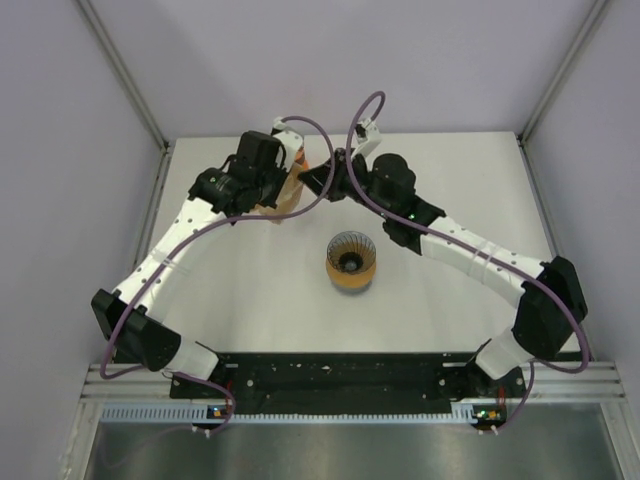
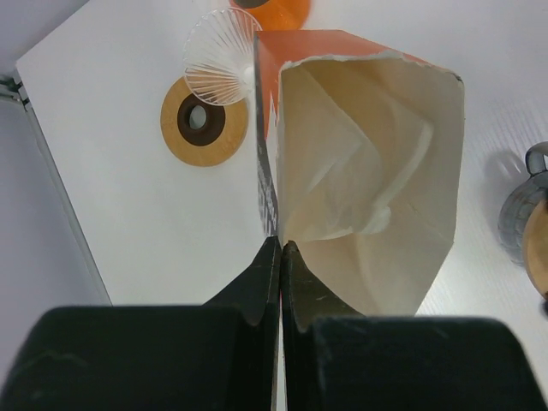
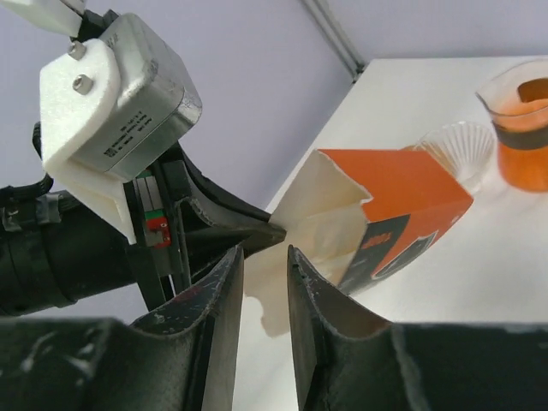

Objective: Place the coffee filter in the dripper

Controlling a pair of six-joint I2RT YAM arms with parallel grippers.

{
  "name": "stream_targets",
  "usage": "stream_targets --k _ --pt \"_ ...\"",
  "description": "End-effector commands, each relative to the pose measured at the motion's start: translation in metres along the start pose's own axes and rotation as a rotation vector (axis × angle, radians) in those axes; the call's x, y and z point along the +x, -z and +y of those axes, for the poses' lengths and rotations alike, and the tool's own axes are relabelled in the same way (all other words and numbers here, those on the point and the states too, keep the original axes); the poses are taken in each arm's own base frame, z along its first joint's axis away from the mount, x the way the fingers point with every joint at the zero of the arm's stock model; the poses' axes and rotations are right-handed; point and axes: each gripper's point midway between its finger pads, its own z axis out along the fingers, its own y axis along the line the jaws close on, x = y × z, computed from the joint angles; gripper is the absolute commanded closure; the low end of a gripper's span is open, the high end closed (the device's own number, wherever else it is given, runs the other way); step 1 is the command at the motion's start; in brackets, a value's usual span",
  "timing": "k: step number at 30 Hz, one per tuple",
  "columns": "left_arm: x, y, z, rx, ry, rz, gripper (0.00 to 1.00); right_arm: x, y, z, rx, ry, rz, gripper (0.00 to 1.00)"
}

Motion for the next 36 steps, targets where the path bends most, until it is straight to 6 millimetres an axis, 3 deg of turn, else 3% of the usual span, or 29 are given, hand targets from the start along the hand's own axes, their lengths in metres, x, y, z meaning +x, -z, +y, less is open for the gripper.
stream_targets --k 1,4,9,17,26,36 --pt "-0.015 0.009 0.005 -0.031 0.015 -0.061 1.0 0.016 -0.01 0.026 -0.085 -0.089 0.072 0.74" --pt "-0.018 0.009 0.002 -0.019 0.029 -0.067 1.0 0.027 -0.016 0.03 -0.079 -0.119 0.106 0.74" --pt "-0.021 0.012 -0.002 0.001 0.045 -0.073 1.0 0.034 -0.023 0.019 -0.022 -0.167 0.119 0.75" --pt "-0.02 0.017 -0.015 0.067 0.059 -0.069 1.0 0.037 -0.041 0.006 0.02 -0.18 0.089 0.74" --pt "-0.02 0.022 -0.022 0.108 0.062 -0.082 1.0 0.033 -0.05 -0.028 0.18 -0.137 0.049 0.68" --pt "-0.025 0.022 -0.027 0.137 0.063 -0.095 1.0 0.045 -0.059 -0.038 0.207 -0.121 0.086 0.69"
